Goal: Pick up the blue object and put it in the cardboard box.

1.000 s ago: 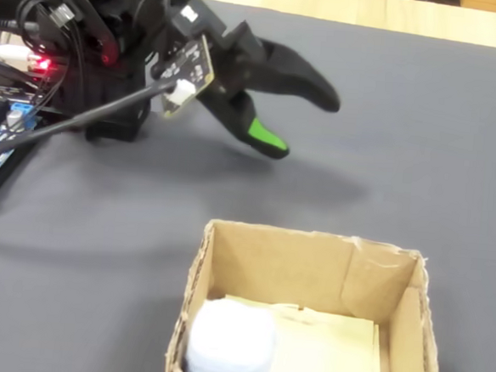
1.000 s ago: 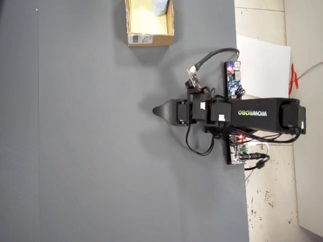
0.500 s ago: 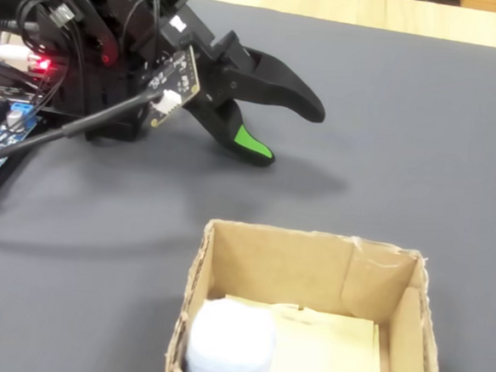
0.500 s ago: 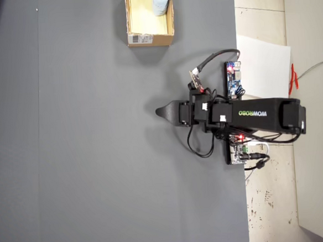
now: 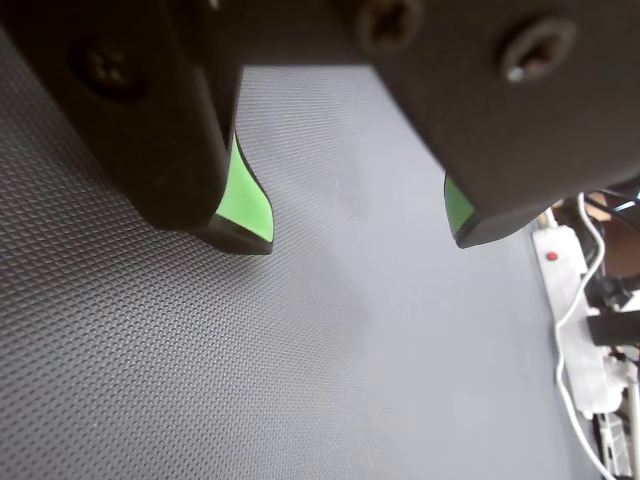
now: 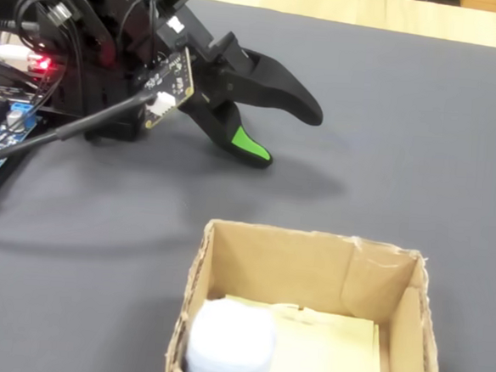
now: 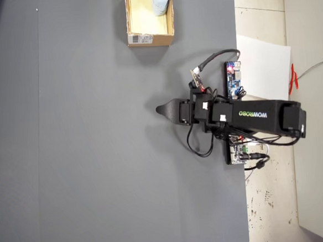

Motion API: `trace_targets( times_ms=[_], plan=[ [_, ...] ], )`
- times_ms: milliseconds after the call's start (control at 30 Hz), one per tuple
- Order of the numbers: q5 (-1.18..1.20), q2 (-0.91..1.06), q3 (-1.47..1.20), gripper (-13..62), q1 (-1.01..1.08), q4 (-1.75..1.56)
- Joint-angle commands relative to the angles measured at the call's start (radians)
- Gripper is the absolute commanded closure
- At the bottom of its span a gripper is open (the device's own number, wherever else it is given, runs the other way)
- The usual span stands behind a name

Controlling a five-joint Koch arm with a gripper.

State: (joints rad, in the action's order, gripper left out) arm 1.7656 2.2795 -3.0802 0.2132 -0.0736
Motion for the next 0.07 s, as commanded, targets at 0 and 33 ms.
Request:
trace_targets(
  times_ms=[0,33],
  plan=[
    [0.025,0.086,-0.038,15.3,0.009,0.071],
    [0.025,0.086,-0.038,15.3,0.009,0.071]
  ],
)
